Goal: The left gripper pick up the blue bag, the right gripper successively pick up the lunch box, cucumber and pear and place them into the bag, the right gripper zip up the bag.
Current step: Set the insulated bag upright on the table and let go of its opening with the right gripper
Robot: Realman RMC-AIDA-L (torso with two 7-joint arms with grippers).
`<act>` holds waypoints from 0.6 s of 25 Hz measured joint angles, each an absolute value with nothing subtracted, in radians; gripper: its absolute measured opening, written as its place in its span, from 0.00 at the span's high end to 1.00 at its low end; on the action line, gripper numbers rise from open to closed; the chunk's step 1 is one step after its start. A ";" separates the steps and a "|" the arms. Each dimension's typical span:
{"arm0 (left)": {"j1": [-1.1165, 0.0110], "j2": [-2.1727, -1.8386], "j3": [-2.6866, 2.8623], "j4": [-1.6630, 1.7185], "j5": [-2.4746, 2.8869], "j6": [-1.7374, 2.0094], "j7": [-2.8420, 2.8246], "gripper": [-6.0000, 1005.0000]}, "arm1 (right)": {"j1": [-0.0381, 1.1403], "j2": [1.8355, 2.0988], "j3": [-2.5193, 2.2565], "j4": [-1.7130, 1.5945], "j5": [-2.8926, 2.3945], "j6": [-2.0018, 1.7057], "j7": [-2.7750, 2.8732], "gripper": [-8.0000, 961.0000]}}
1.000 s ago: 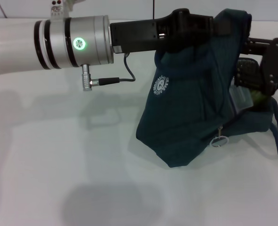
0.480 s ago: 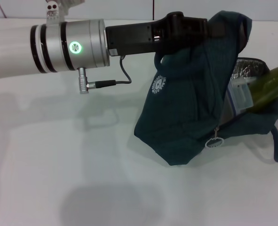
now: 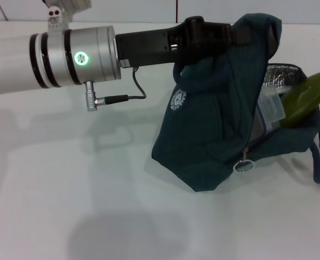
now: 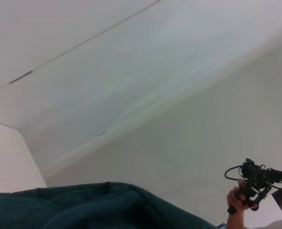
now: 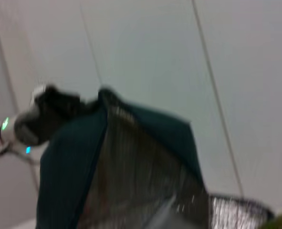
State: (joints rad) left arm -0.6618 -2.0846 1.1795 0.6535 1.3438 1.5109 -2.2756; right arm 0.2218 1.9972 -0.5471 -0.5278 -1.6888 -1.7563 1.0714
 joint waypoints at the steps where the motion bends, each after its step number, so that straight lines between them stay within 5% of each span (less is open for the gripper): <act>1: -0.661 -2.084 1.179 0.653 1.344 1.511 -2.275 0.93 | 0.225 1.997 -0.547 -0.524 -1.723 -1.745 1.073 0.50; 15: -0.662 -2.085 1.176 0.653 1.344 1.511 -2.274 0.93 | 0.324 2.006 -0.629 -0.422 -1.841 -1.586 1.089 0.57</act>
